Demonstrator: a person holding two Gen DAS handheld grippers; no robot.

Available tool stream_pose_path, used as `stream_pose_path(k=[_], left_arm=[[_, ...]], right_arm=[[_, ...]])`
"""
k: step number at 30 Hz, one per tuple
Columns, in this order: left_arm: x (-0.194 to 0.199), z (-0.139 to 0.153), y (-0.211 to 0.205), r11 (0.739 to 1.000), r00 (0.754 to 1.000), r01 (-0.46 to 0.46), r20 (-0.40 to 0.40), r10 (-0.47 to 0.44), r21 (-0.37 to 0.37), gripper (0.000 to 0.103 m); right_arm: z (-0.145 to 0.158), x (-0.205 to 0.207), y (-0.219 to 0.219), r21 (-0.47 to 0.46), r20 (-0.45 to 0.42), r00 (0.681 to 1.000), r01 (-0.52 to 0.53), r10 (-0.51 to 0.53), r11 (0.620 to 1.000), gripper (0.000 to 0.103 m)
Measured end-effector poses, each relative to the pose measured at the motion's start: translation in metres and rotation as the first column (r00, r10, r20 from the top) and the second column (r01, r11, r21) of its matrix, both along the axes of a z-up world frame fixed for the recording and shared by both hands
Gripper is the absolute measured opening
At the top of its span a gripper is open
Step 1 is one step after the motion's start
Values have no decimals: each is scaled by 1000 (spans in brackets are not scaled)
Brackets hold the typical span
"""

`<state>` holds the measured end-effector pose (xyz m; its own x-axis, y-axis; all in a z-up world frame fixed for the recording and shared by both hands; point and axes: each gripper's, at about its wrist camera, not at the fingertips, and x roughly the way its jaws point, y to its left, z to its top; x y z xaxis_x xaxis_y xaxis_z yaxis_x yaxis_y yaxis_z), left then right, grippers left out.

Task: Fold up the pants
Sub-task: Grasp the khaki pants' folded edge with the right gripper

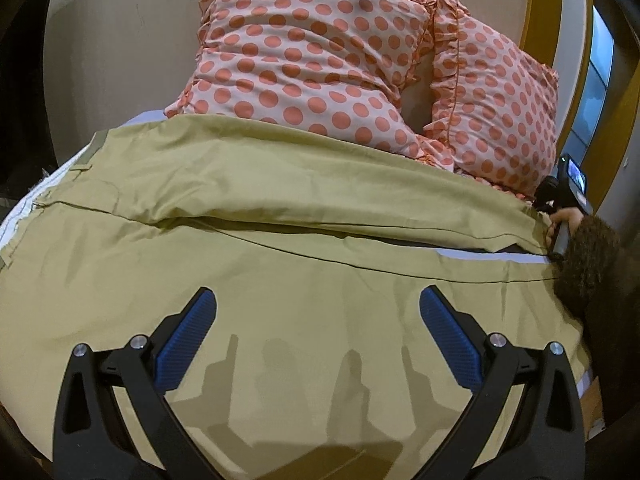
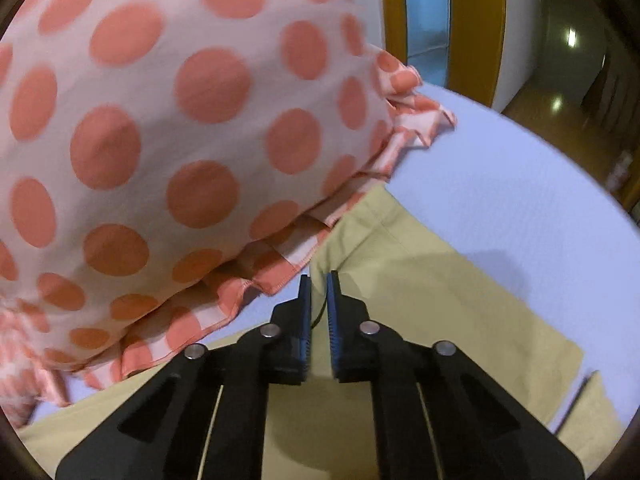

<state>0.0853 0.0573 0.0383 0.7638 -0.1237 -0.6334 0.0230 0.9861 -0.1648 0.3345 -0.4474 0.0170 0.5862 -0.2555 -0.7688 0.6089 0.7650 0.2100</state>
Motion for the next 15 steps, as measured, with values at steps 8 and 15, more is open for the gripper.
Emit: stream_pose_path(k=[8,15], left_arm=[[-28,10,15,998,998,-11,68,16,-63,101],[-34,16,27,977,996,42,88,-24,-210,101]], right_arm=[[25,-147,-37,269,364,931,-132,26,954,4],[1,-297,-11,447,351,936,-172,5,878,5]])
